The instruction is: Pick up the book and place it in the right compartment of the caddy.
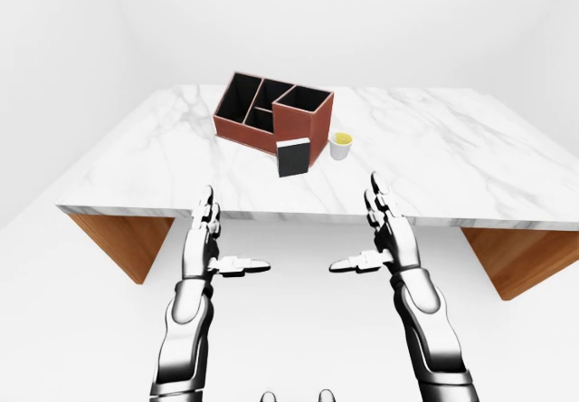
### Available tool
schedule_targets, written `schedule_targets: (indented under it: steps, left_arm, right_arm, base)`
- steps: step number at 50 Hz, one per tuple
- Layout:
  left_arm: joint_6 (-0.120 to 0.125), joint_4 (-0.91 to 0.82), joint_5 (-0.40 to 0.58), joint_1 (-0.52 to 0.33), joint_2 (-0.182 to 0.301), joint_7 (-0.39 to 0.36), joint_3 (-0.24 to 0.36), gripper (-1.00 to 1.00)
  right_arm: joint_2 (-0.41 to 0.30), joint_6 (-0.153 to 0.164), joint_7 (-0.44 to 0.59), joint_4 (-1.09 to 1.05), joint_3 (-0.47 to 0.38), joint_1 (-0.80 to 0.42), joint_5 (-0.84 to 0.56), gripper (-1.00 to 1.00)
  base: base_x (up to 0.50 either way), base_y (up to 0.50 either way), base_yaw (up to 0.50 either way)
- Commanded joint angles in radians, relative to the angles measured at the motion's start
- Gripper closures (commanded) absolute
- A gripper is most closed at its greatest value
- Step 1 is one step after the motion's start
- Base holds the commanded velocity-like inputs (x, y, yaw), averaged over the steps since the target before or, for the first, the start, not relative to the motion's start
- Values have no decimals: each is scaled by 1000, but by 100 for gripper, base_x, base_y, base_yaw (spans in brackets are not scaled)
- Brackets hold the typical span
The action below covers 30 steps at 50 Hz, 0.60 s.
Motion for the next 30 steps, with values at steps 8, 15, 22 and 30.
schedule_targets:
  steps: [8,15,22,30]
  left_arm:
    - [8,-28,-9,9,1,-6,10,-100]
    - [6,-37,-5,17,0,-9,6,-100]
    - [9,-51,-3,25,0,-13,9,-100]
    - [4,-40,-5,21,0,-14,12,-100]
  right_arm:
    - [0,1,-33,-11,2,-15,-45,-100]
    - [-1,14,-37,-17,10,-17,-75,-100]
    - [2,0,-18,-20,20,-3,-79,-100]
    - [2,20,-7,-38,19,-4,-73,-100]
  base:
    - [0,0,0]
    - [0,4,0]
    - [-4,50,0]
    - [-4,50,0]
